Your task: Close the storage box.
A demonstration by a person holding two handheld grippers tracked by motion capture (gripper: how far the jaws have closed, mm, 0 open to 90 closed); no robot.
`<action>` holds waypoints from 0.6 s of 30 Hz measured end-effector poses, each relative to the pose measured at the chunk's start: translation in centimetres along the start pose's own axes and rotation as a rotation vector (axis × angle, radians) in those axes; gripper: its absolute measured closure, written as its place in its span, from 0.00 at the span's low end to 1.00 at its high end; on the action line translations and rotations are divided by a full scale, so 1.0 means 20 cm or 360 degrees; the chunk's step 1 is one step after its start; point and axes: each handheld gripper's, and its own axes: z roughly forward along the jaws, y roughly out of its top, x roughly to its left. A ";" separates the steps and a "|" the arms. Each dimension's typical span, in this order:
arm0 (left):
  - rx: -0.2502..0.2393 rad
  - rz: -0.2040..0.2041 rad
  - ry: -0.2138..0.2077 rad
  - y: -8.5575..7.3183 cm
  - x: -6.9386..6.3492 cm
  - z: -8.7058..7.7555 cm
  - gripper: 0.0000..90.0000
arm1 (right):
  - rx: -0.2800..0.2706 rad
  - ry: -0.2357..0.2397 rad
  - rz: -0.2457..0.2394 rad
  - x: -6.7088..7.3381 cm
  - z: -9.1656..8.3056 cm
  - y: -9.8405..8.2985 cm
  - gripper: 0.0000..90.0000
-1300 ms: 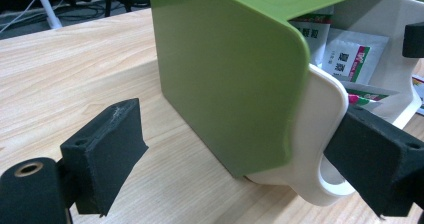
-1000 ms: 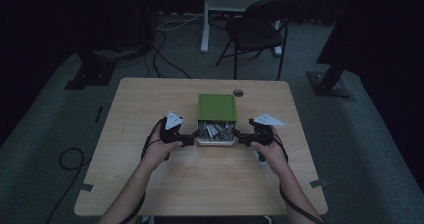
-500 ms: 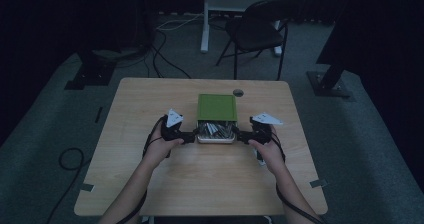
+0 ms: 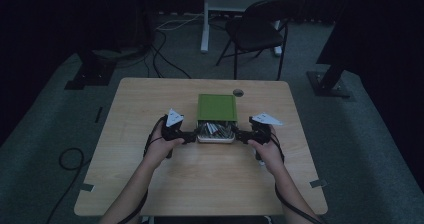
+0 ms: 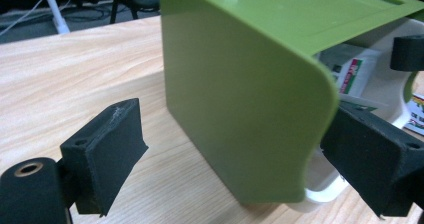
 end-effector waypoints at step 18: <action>-0.0041 0.0011 0.0079 -0.01 -0.06 -0.09 0.12 | -0.0015 0.0062 -0.0069 0.01 -0.04 -0.02 0.12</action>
